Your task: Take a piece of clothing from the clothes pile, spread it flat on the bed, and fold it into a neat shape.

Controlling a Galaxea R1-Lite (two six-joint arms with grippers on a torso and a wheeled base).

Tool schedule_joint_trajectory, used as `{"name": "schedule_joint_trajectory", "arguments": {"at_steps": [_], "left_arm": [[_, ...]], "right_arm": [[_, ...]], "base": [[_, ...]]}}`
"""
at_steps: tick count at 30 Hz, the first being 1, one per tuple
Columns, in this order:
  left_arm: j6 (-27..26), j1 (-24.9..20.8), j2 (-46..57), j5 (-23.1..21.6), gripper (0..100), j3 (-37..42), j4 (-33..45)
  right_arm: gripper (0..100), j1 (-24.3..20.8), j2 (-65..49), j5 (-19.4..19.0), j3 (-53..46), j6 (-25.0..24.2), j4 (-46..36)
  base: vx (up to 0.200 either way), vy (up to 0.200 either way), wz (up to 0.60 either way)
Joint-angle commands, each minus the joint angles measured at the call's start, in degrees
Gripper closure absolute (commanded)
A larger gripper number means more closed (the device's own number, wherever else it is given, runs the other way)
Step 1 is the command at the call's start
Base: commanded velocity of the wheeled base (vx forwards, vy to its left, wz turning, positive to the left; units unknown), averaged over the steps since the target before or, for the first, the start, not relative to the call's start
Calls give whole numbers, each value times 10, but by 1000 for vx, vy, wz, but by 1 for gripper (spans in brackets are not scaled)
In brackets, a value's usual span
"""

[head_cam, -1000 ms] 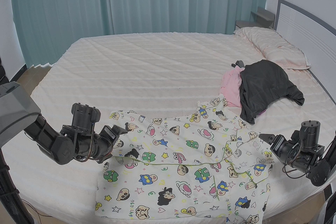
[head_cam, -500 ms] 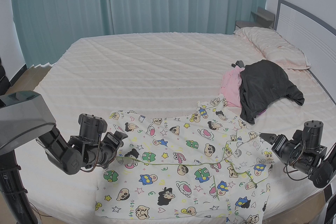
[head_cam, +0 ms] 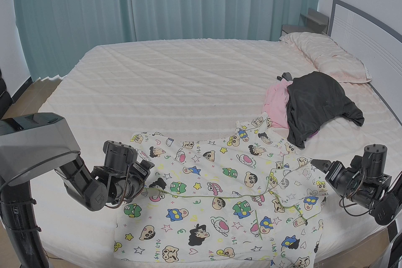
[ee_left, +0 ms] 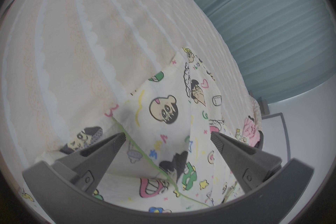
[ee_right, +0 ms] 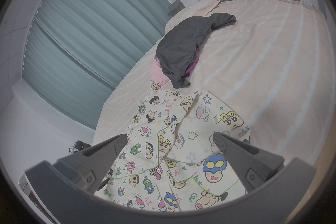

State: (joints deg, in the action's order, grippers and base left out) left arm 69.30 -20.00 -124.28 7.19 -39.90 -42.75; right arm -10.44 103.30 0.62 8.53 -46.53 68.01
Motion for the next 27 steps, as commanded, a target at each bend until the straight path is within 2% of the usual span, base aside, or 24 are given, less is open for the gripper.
{"name": "schedule_joint_trajectory", "arguments": {"at_steps": [1, 2, 3, 8, 15, 27], "left_arm": [[-1, -1, -32, 36, 0, -13, -3], [-1, 0, -32, 38, 0, -13, -6], [0, 0, -31, 38, 100, -10, -9], [0, -2, -31, 56, 100, -3, -6], [-1, -1, -14, 76, 100, 51, -15], [-35, 1, -4, 112, 100, 135, -107]], "right_arm": [[0, -1, 0, 0, 0, -1, 0], [0, -1, -1, 0, 0, -1, 0], [0, 0, -2, 0, -1, -1, 0], [0, 0, -6, 0, -4, -1, 0], [0, -1, -5, 0, -6, 0, 7], [0, -13, -5, 2, -16, 2, 16]], "base": [[0, 0, 0], [0, 0, 0], [0, 0, 0], [0, 0, 0], [0, 0, 0], [0, 0, 0]]}}
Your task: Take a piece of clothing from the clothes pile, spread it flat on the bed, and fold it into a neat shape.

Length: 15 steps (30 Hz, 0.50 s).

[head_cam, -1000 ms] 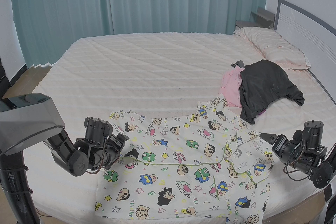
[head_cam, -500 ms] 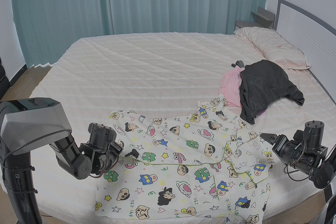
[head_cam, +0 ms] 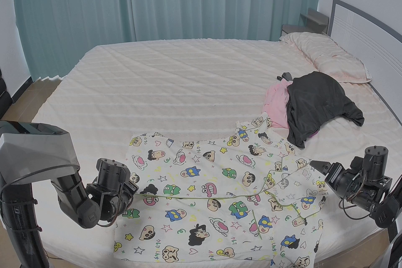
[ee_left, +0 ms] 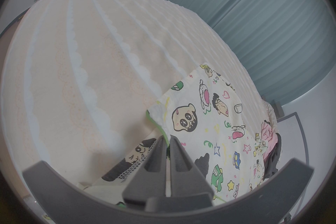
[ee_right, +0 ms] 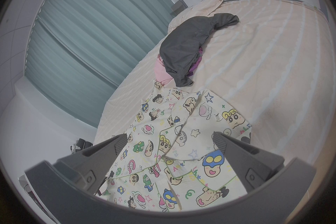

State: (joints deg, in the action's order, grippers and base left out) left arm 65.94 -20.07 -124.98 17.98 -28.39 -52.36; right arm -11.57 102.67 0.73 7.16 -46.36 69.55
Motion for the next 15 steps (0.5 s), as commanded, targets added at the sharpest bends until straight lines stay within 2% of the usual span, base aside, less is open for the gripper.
{"name": "schedule_joint_trajectory", "arguments": {"at_steps": [1, 8, 9, 12, 13, 15], "left_arm": [[-1, 0, 2, 3, 100, 24, -16], [-1, -1, 5, 3, 100, 42, -22], [-1, -1, 10, 3, 0, 47, -23], [-1, -1, 20, 3, 0, 56, -23], [0, -1, 28, 3, 0, 62, -23], [0, -1, 32, 4, 0, 67, -23]], "right_arm": [[0, 0, 2, 1, -2, 1, 1], [0, 16, 13, -3, 44, 21, -13], [0, 19, 18, -5, 60, 28, -20], [0, 25, 28, -7, 100, 55, -49], [0, 26, 39, -16, 144, 80, -97], [0, 26, 51, -37, 191, 89, -146]], "base": [[0, 0, 0], [0, 0, 0], [0, 0, 0], [0, 0, 0], [0, 0, 0], [0, 0, 0]]}}
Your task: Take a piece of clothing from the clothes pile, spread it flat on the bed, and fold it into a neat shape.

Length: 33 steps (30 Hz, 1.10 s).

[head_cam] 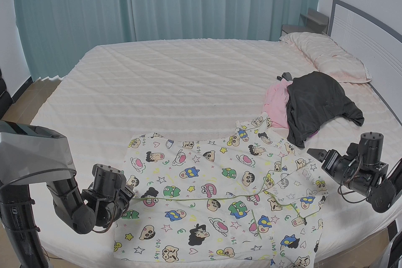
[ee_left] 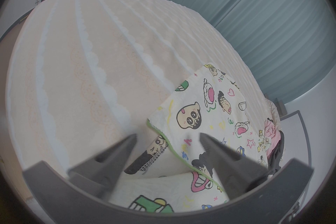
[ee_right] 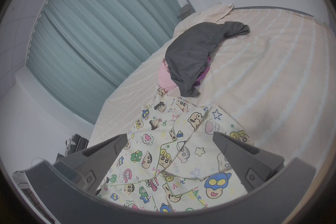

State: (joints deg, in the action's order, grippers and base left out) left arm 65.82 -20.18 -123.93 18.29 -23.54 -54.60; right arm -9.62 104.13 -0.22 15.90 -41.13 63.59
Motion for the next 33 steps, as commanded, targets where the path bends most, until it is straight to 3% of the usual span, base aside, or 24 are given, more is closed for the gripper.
{"name": "schedule_joint_trajectory", "arguments": {"at_steps": [1, 4, 11, 18, 22, 33], "left_arm": [[1, 0, 24, 2, 0, 19, -3], [3, 7, 35, 1, 0, 25, -15], [8, 30, 75, -5, 0, 39, -28], [13, 39, 112, -84, 0, 71, -32], [23, 38, 117, -97, 0, 74, -32], [41, 32, 117, -122, 0, 83, -33]], "right_arm": [[0, 8, 43, -43, 132, 38, -112], [0, 16, 74, -70, 213, 44, -174], [0, 29, 165, -99, 355, 114, -279], [0, 29, 273, -108, 488, 174, -348], [0, 35, 309, -109, 546, 195, -384], [0, 35, 368, -128, 624, 193, -398]], "base": [[0, 0, 0], [0, 0, 0], [0, 0, 0], [0, 0, 0], [0, 0, 0], [0, 0, 0]]}}
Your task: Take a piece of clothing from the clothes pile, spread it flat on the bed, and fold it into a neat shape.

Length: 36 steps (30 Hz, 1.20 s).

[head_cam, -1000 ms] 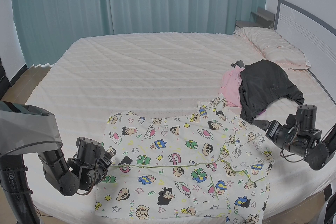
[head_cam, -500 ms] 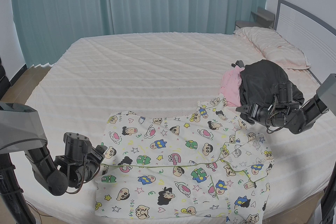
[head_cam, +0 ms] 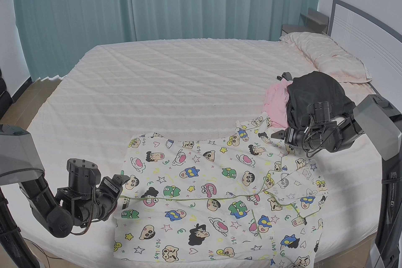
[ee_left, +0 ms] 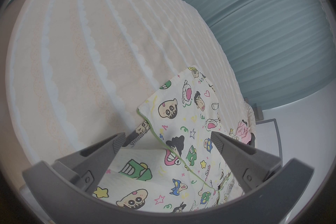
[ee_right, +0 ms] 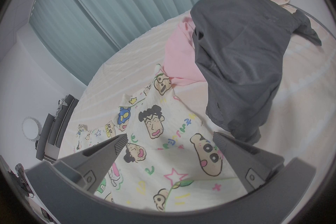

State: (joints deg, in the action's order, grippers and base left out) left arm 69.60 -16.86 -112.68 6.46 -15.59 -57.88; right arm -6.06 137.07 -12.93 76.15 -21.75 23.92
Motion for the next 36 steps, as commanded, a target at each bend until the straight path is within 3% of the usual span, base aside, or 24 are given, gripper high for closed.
{"name": "schedule_joint_trajectory", "arguments": {"at_steps": [1, 26, 27, 30, 36], "left_arm": [[3, -1, 5, -4, 0, 5, 0], [15, -3, 10, -5, 0, 4, 0], [15, -3, 10, -6, 0, 4, 0], [17, -8, 8, -6, 0, 4, 0], [17, -11, 9, -6, 0, 5, 0]], "right_arm": [[0, -2, 42, -2, 26, -1, -1], [0, -2, 99, 1, 104, -43, 0], [100, -2, 100, 1, 106, -52, 0], [100, -2, 100, -2, 113, -96, 0], [100, 14, 109, 4, 128, -104, 2]], "base": [[0, 0, 0], [0, 0, 0], [0, 0, 0], [0, 0, 0], [0, 0, 0]]}}
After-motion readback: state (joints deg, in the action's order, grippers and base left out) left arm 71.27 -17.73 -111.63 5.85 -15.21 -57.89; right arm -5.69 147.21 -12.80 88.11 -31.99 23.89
